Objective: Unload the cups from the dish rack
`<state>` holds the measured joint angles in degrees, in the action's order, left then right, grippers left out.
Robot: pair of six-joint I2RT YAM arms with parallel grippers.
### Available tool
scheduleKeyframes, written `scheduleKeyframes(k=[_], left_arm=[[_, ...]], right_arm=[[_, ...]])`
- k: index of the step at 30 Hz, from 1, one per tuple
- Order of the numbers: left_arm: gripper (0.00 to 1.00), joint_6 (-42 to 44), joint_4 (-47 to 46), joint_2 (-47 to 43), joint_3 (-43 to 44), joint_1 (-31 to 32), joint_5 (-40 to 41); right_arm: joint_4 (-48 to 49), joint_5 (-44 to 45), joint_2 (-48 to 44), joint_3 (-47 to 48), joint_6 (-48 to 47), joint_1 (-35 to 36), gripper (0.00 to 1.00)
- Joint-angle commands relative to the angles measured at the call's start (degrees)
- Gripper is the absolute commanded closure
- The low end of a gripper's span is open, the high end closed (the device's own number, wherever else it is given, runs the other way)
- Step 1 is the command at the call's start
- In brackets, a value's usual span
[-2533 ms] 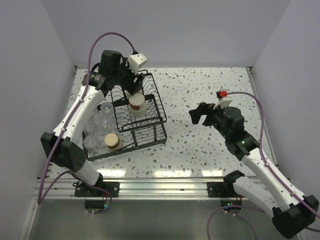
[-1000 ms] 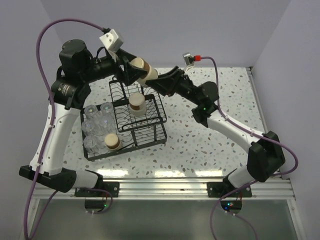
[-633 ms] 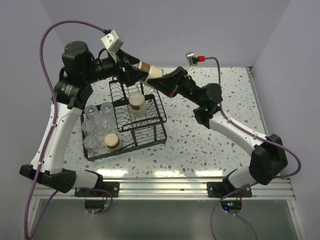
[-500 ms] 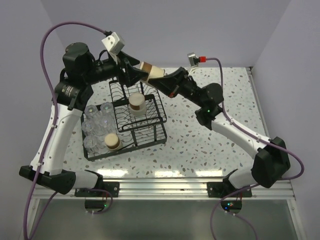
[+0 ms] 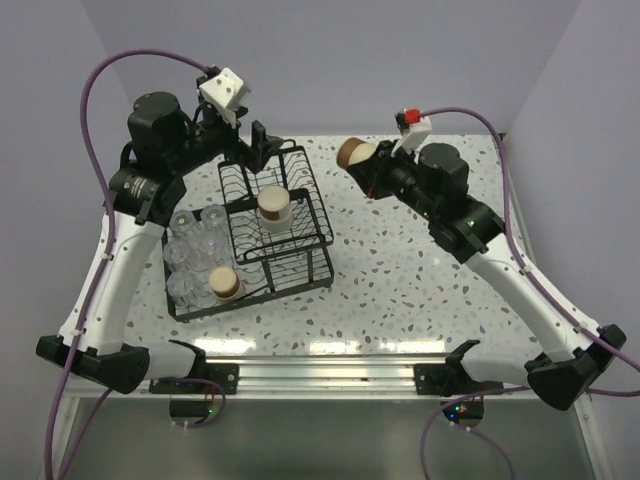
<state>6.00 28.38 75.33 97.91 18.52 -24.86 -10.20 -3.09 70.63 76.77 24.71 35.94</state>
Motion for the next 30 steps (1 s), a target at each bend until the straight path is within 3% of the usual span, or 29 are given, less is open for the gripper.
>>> scheduleKeyframes(k=[1,4,7,13,19,22,30], left_arm=[[0.0,4.9,1.0,-3.0,-0.5,0.2,7.9],[0.0,6.1,2.2,-4.0,-2.6,0.2,9.5],[0.0,6.9,3.3,-4.4,-5.2,0.2,10.4],[0.0,7.7,4.1,-4.7,-8.7,0.2,12.6],[0.0,8.0,3.4,-5.6,-10.9,0.2,11.4],[0.0,8.1,3.5,-5.7,-10.9,0.1,11.5],[0.0,8.7,3.5,-5.8,-11.6,0.2,10.5]], right_arm=[[-32.3,16.5,-1.2,4.6,-10.7,-0.1,1.0],[-43.8,19.9,-0.2,1.6,-9.7,-0.2,1.0],[-48.8,19.4,-0.8,-4.1,-5.7,-0.2,1.0],[-50.4,22.8,-0.5,-13.7,-0.6,-0.1,1.0],[-42.0,24.0,3.3,-19.3,-0.1,-0.9,1.0],[-37.4,23.6,5.5,-20.3,-0.8,-6.3,1.0],[-32.3,15.1,10.1,-22.3,-3.7,-11.5,1.0]])
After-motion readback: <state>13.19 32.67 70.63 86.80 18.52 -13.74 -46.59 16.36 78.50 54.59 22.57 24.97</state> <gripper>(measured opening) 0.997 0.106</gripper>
